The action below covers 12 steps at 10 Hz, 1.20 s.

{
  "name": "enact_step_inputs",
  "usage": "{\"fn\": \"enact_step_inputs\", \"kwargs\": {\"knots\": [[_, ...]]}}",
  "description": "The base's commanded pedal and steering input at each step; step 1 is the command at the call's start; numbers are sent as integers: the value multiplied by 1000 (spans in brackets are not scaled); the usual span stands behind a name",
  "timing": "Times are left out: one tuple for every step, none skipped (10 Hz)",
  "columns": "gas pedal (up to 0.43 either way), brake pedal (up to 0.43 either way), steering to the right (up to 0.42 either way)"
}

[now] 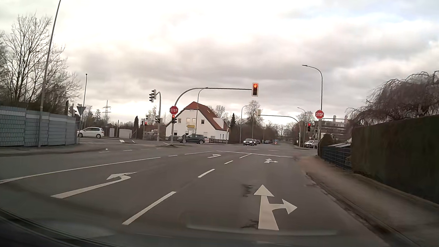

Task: Follow the waypoints while adhering to traffic rules and regulations

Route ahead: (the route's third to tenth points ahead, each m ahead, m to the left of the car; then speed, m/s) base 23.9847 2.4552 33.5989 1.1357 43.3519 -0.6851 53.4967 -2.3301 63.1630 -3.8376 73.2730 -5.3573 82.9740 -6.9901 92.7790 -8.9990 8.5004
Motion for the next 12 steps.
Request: {"fn": "enact_step_inputs", "kwargs": {"knots": [[0,116,25],[0,110,25],[0,116,25],[0,128,27],[0,146,29],[0,165,31],[0,177,32],[0,177,33],[0,183,33],[0,177,33],[0,177,33],[0,159,32]]}}
